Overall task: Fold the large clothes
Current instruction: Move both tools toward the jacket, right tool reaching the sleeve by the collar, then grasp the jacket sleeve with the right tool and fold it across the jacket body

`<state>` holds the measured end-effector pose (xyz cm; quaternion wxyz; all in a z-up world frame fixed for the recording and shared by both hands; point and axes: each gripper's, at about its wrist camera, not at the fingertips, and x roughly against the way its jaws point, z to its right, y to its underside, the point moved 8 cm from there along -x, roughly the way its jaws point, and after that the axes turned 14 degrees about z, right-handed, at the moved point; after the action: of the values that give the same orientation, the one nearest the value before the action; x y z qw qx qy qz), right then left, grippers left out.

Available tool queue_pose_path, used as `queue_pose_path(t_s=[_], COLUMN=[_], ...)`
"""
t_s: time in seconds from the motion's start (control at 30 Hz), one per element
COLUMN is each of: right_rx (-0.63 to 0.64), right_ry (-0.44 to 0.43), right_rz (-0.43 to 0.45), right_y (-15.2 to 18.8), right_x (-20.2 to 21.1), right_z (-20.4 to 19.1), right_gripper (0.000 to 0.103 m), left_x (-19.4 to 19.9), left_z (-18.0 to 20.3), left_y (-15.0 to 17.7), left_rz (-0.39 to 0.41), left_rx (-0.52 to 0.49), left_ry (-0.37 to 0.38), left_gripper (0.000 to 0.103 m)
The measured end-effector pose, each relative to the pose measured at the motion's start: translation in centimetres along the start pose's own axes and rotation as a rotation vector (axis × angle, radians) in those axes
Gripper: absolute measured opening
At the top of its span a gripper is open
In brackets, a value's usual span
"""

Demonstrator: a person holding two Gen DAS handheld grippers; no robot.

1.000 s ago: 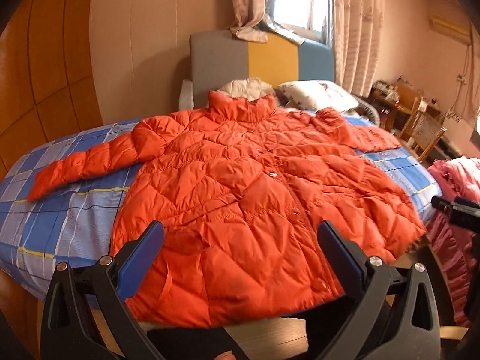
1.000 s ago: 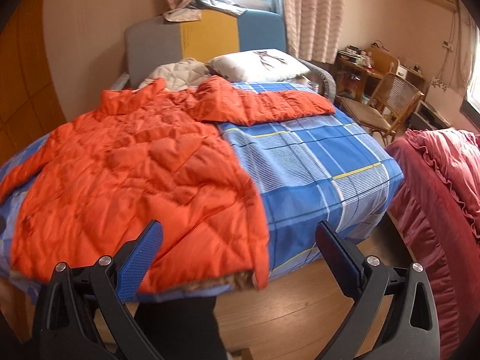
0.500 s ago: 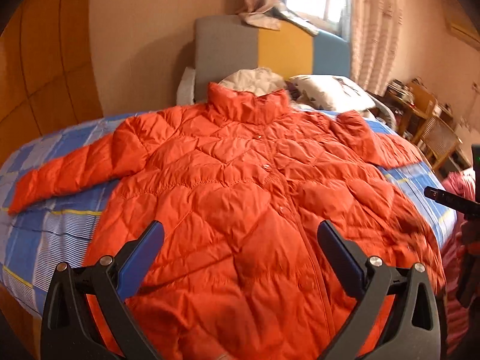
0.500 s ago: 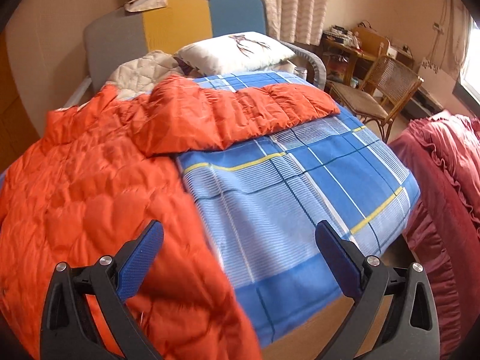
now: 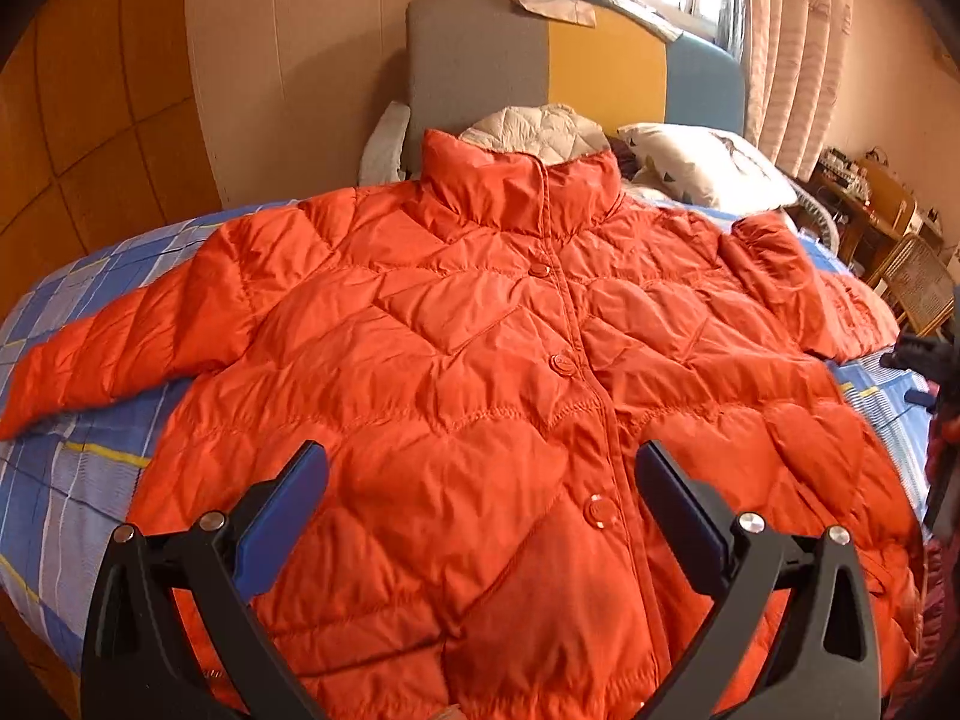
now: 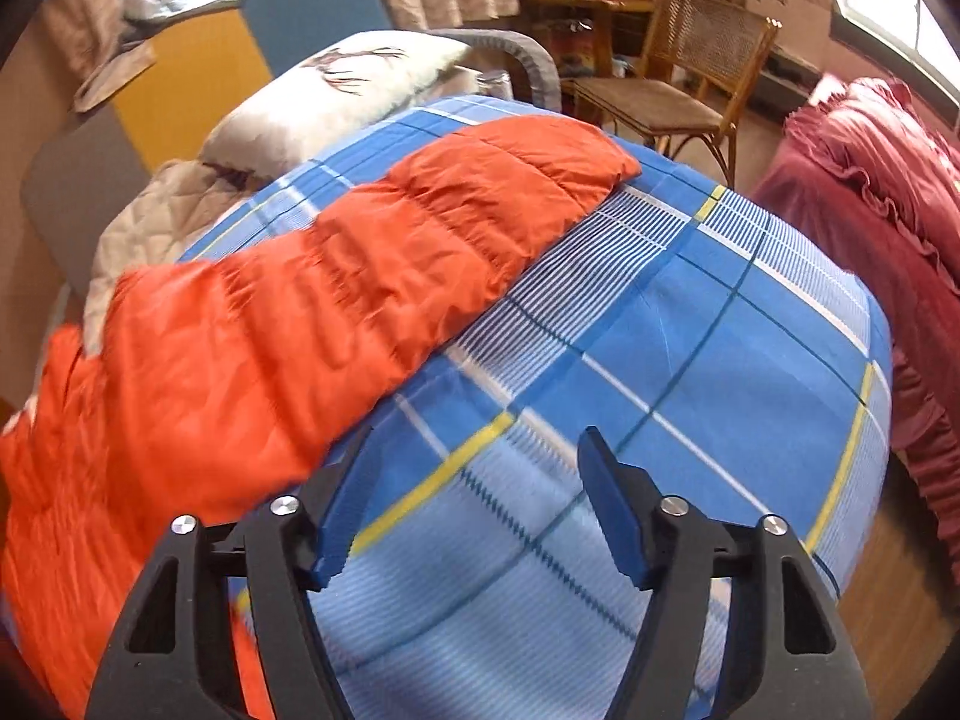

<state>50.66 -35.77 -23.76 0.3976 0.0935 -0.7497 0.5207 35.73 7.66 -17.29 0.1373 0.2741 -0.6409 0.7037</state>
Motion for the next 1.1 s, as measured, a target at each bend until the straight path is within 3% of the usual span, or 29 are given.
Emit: queue_pose_path(t_s=[0.17,0.27,0.37,0.4,0.47,0.7,0.87,1.1], right_rx=[-0.159,-0.21,-0.216,-0.206,-0.15,0.169,0.408,0.679], right_ry=[0.012,0.013,-0.004,-0.021,-0.033,-0.234,-0.411,-0.67], right_rz=[-0.016,-0.012,0.01,0.013,0.054,0.288,0.34,0.256], right_y=[-1.9,-2.7,-3.5,-3.7,-4.7,-8.0,-4.7,7.1], right_x=[-3.6,-5.3,-6.3,-6.4,-5.7,2.9,9.1,16.2], right_z=[1.3,1.3,0.8,0.3,-0.6,-10.7,-20.5,-32.0], right_gripper=[0.059,0.047,0.025,0.01,0.004,0.003,0.002,0.002], left_x=[-2.1,-3.3,-4.1,-4.3,-4.5,-4.2,-2.9,-1.1], left_z=[0.2,0.1,0.0,-0.1,-0.3,-0.8,-2.1,-4.9], left_y=[0.1,0.4,1.0,1.1,1.4,1.3,1.2,1.0], left_rz=[-0.021,-0.04,-0.061,-0.064,-0.071,-0.063,-0.046,-0.021], left_rx=[0.007,0.007,0.009,0.008,0.013,0.021,0.037,0.074], left_ry=[-0.018,-0.028,-0.037,-0.041,-0.039,-0.038,-0.042,-0.036], left_gripper=[0.101,0.101,0.101,0.101,0.101,0.101,0.101,0.101])
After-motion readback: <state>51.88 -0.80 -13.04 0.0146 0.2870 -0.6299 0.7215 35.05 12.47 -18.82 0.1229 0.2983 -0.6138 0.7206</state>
